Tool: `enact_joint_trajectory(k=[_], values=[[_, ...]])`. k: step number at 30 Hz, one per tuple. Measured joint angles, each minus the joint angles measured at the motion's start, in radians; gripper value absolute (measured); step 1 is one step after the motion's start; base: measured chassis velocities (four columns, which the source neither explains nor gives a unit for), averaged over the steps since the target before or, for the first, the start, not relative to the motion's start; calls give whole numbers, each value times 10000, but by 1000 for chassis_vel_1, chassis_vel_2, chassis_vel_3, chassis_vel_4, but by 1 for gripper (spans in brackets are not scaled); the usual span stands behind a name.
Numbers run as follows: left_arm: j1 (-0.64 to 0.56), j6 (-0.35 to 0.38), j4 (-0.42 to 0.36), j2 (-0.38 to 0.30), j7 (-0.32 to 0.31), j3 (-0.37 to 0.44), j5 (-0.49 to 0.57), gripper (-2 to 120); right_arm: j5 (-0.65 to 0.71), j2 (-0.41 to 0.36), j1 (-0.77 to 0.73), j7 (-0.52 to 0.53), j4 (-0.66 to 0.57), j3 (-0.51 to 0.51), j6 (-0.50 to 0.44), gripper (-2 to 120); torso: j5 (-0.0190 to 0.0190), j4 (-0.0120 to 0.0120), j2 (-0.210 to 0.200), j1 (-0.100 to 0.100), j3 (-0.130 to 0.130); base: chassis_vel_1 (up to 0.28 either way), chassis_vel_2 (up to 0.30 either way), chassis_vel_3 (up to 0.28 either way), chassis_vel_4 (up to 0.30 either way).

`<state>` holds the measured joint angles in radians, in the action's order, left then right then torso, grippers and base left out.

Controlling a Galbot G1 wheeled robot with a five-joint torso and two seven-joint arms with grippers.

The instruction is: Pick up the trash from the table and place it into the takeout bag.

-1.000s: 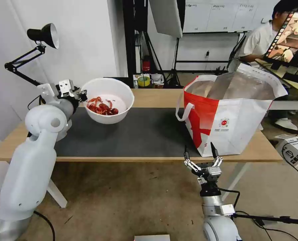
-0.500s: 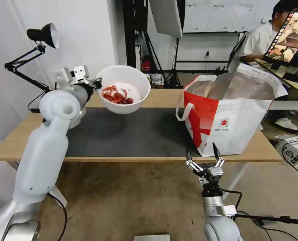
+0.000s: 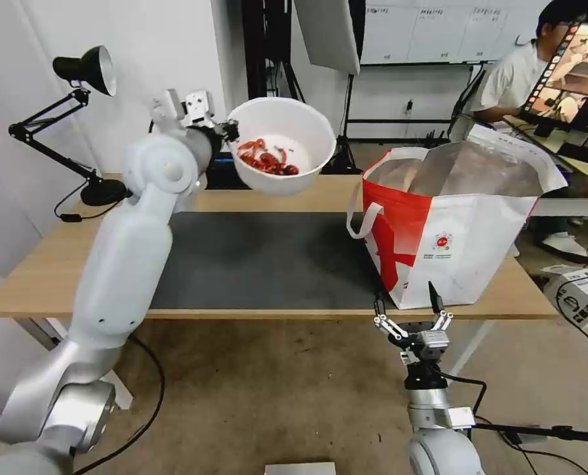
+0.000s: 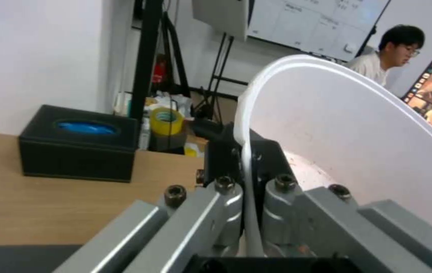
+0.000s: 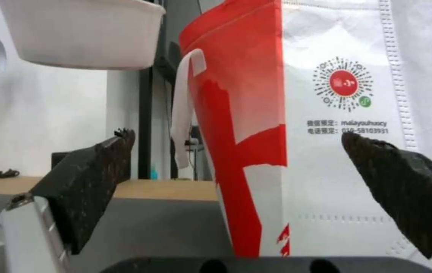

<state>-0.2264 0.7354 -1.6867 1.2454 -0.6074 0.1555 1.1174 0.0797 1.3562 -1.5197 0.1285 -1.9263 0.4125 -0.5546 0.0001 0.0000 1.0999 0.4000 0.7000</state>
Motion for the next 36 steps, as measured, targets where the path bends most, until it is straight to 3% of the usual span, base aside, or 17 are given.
enact_joint_trajectory(k=[16, 21, 25, 36], values=[[1557, 0, 1244, 1476, 84, -736, -462, 0, 8, 113, -130, -2, -145, 175, -14, 100, 1, -1, 0, 0, 0, 0, 0, 0, 0], [1812, 1, 1514, 1949, 132, -867, -634, 0, 25, 110, -167, -2, -182, 214, -22, 100, 0, 0, 0, 0, 0, 0, 0, 0, 0], [1983, 1, 1817, 2359, 536, -1027, -1032, 0, 48, 108, -207, -1, -231, 288, -30, 100, 1, -1, 2, 0, 0, 0, 0, 0, 0], [2231, -110, 2364, 3161, 590, -1331, -1361, 0, 92, 121, -133, 3, -204, 391, -34, 100, -1, 0, 2, 0, 0, 0, 0, 0, 0]])
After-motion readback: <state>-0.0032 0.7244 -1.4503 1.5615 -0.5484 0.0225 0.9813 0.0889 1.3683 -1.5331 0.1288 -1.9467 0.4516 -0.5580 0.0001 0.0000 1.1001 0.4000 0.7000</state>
